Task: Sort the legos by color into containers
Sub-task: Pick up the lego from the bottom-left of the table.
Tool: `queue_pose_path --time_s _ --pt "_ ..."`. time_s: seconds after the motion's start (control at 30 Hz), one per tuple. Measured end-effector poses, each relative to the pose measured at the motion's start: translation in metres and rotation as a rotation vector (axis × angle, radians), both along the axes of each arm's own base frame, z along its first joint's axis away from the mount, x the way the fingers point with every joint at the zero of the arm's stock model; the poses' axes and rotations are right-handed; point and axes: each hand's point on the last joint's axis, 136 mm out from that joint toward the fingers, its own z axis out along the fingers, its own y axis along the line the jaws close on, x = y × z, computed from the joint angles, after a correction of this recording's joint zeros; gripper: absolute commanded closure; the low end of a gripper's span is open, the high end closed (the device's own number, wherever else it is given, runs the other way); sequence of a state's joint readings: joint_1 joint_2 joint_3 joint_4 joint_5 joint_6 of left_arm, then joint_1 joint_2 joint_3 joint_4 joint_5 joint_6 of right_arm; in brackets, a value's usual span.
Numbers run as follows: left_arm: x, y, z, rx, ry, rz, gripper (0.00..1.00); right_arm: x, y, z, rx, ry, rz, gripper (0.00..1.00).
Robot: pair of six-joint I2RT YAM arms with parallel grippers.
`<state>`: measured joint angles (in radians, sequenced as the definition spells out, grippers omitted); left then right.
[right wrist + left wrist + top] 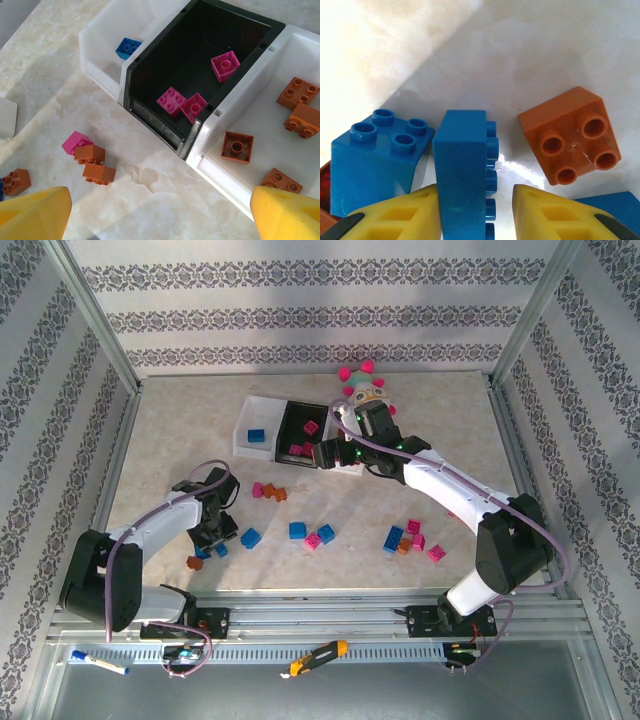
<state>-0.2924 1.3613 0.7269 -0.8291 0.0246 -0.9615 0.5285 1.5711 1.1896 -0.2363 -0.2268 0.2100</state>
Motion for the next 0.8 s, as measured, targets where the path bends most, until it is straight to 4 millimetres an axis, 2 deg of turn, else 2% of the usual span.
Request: queue_pose_path --time_s 0.07,0.2,0.4,0.5,0.67,0.8 --pt "0.001 -0.001 -0.002 -0.001 0.003 0.0 0.62 0.0 0.0 0.0 0.001 -0.001 0.0 0.08" --pt "0.003 -0.001 -0.007 0.006 0.016 0.001 0.78 0.0 0.0 0.0 0.001 -0.001 0.0 0.08" --pt "0.007 0.0 -0.003 0.015 0.004 -0.008 0.8 0.0 0.0 0.001 0.001 -0.003 -0.001 0.08" --pt "0.013 0.002 0.009 0.03 -0.023 -0.023 0.82 0.0 -0.001 0.005 0.004 -0.011 -0.004 0.08" --pt "0.053 -0.007 0.051 0.009 -0.165 -0.04 0.82 -0.001 -0.003 0.012 0.012 -0.027 -0.01 0.08" --pt "0.096 -0.019 0.082 -0.016 -0.283 -0.063 0.81 -0.001 -0.003 0.013 0.011 -0.029 -0.012 0.08"
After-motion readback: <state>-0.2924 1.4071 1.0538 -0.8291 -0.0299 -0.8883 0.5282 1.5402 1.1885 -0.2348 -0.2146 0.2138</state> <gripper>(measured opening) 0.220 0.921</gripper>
